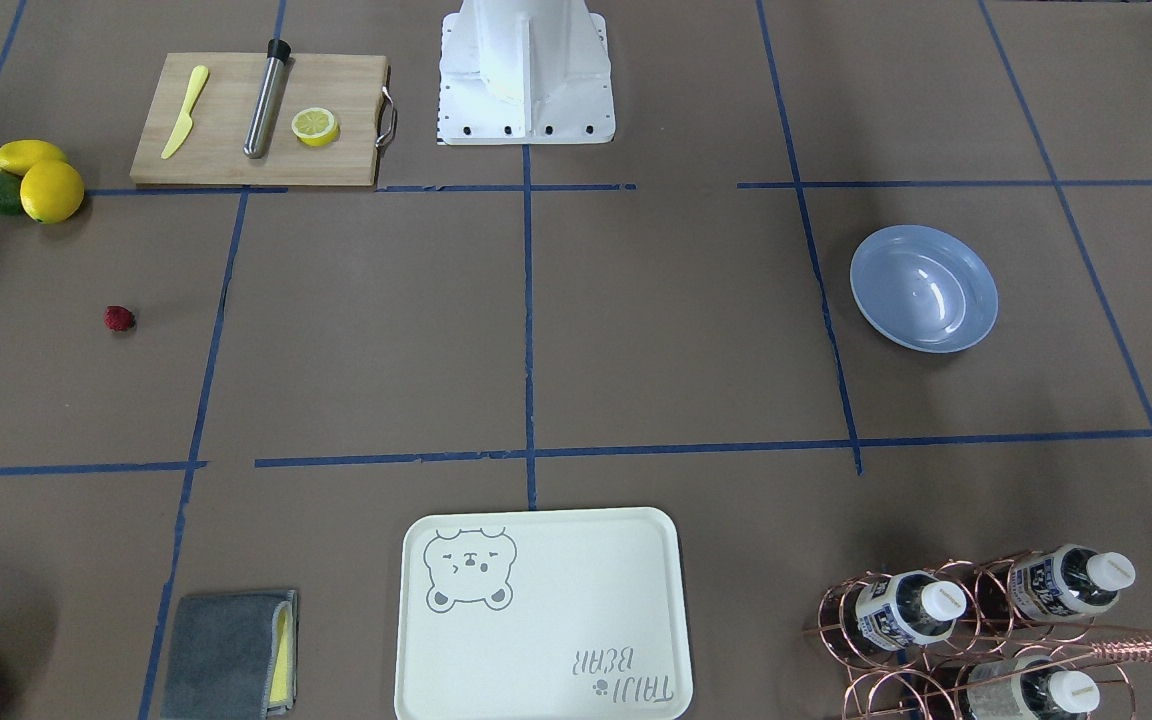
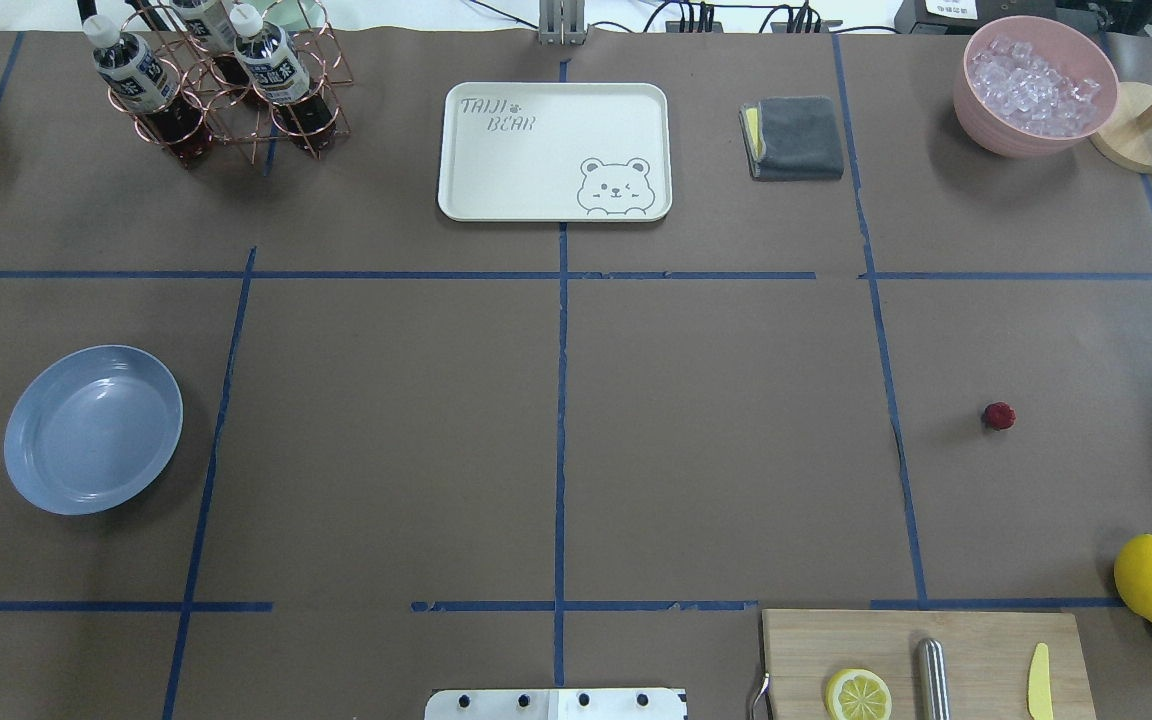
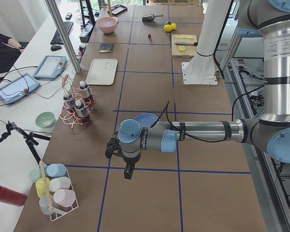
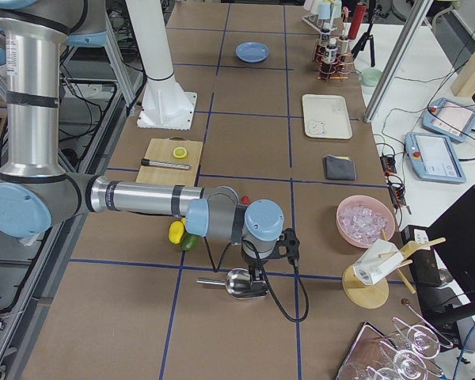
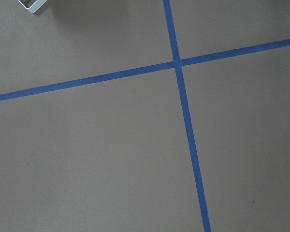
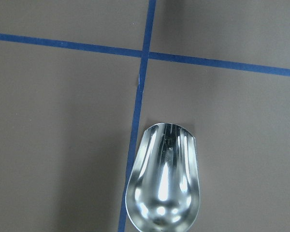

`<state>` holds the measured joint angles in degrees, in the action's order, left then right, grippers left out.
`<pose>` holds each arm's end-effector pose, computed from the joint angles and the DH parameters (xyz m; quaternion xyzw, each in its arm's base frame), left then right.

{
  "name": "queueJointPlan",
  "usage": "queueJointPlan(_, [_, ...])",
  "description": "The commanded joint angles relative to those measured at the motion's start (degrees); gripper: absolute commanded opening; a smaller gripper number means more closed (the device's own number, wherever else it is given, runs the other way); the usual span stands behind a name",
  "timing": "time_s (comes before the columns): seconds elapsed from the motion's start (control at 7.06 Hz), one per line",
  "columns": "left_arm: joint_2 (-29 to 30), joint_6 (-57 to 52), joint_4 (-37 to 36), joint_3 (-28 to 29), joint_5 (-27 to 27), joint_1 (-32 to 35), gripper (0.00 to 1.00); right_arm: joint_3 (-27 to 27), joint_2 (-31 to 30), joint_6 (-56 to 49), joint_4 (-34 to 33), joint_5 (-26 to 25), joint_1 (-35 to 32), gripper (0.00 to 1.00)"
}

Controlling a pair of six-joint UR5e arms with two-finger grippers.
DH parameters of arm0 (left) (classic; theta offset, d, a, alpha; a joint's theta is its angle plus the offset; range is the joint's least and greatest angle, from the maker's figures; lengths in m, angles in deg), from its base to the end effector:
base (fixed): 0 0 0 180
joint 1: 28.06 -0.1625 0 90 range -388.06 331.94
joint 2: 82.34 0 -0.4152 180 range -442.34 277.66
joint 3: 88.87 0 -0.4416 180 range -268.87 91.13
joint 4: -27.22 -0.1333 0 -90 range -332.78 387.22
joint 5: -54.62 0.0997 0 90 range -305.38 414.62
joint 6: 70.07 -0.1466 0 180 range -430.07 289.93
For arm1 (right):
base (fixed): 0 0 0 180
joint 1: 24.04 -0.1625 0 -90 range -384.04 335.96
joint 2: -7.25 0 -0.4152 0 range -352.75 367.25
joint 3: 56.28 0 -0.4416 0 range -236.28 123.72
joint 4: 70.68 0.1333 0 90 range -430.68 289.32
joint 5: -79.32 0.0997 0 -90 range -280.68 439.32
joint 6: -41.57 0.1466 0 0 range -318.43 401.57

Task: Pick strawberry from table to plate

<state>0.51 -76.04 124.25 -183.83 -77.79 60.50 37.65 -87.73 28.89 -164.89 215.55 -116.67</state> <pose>-0.0219 -0.4988 0.6908 0.0536 0.3595 0.0754 0.9285 0.0501 -0.4937 0.6944 0.0104 -0.3943 -0.0625 0.9168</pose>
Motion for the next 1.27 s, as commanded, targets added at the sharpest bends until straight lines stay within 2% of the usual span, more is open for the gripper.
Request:
queueJointPlan(0.0, [0.03,0.34,0.00,-0.22,-0.22,0.12,1.00,0.28,0.67,0.37,0.09,-0.09,0.00,1.00])
queueJointPlan(0.28, [1.00,0.69,0.52,-3.89,-0.39,-0.05,1.00,1.25,1.55,0.46,0.17,0.18,0.09,1.00])
queueJointPlan(0.42, [1.17,0.87,2.01,-5.39,-0.92,-0.14,1.00,1.86,3.82,0.37,0.00,0.26,0.00,1.00])
queueJointPlan(0.57, [0.91,7.05,5.15,-5.49,-0.92,-0.84,1.00,1.43,7.49,1.68,-0.52,0.00,0.17,1.00])
queueJointPlan(0.71, [-1.18,14.86,12.75,-5.32,-1.79,-3.63,1.00,-0.57,7.44,3.17,-0.01,0.44,0.26,1.00])
queueJointPlan(0.85, [-4.42,24.24,21.18,-4.97,-1.71,-7.83,0.96,-0.24,7.36,3.36,0.00,1.22,0.26,1.00])
queueJointPlan(1.13, [-11.80,45.94,41.92,-4.36,-1.28,-17.40,0.95,-0.07,7.44,9.46,0.09,5.35,0.35,1.00])
